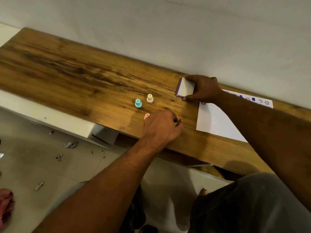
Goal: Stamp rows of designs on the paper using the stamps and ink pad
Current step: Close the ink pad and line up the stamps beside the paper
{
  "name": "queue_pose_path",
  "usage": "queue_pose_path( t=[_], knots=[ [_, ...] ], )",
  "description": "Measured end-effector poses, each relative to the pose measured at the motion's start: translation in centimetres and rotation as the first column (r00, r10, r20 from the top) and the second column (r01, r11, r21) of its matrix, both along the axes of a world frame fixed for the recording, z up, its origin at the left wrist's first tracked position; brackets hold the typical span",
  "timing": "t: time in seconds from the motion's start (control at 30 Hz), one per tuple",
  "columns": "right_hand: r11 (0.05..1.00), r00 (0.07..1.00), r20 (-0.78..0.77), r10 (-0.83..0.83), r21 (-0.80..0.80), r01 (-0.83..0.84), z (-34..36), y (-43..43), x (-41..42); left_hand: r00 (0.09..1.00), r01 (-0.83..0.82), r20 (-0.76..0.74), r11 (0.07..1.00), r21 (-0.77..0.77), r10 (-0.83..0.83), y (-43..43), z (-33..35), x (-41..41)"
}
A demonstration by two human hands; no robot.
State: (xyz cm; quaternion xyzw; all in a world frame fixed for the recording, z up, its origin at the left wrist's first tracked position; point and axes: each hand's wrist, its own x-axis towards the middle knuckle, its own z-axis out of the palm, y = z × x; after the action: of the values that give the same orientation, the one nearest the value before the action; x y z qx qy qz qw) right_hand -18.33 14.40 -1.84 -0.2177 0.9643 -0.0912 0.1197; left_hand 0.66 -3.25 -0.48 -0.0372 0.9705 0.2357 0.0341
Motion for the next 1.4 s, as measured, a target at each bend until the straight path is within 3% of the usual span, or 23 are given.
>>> queue_pose_path(
  t=[0.23,0.6,0.73,0.93,1.07,1.4],
  knots=[
    [0.987,0.996,0.067,-0.060,-0.145,0.069,-0.3,0.1,-0.1,1.000,-0.012,0.014,1.000,-0.001,0.012,-0.4,0.1,0.2],
    [0.965,0.984,0.150,-0.097,-0.229,0.130,-0.7,0.4,0.0,0.999,0.000,0.046,1.000,-0.013,0.001,-0.3,-0.1,0.2],
    [0.965,0.990,0.096,-0.100,-0.235,0.120,-0.5,0.8,0.4,0.999,-0.006,0.040,1.000,-0.016,0.006,-0.3,-0.3,0.2],
    [0.987,1.000,-0.001,-0.018,-0.158,0.018,0.2,0.8,0.7,1.000,0.001,-0.019,0.999,-0.050,-0.002,-0.1,-0.1,-0.2],
    [0.987,0.994,0.010,0.108,-0.119,-0.106,0.6,0.2,1.3,0.994,0.015,-0.106,0.985,-0.174,-0.034,0.3,0.4,-1.4],
    [0.967,0.967,0.010,0.254,-0.011,-0.254,1.1,0.3,3.1,0.993,0.081,0.108,0.938,-0.337,-0.048,3.4,-1.4,-3.8]
  ],
)
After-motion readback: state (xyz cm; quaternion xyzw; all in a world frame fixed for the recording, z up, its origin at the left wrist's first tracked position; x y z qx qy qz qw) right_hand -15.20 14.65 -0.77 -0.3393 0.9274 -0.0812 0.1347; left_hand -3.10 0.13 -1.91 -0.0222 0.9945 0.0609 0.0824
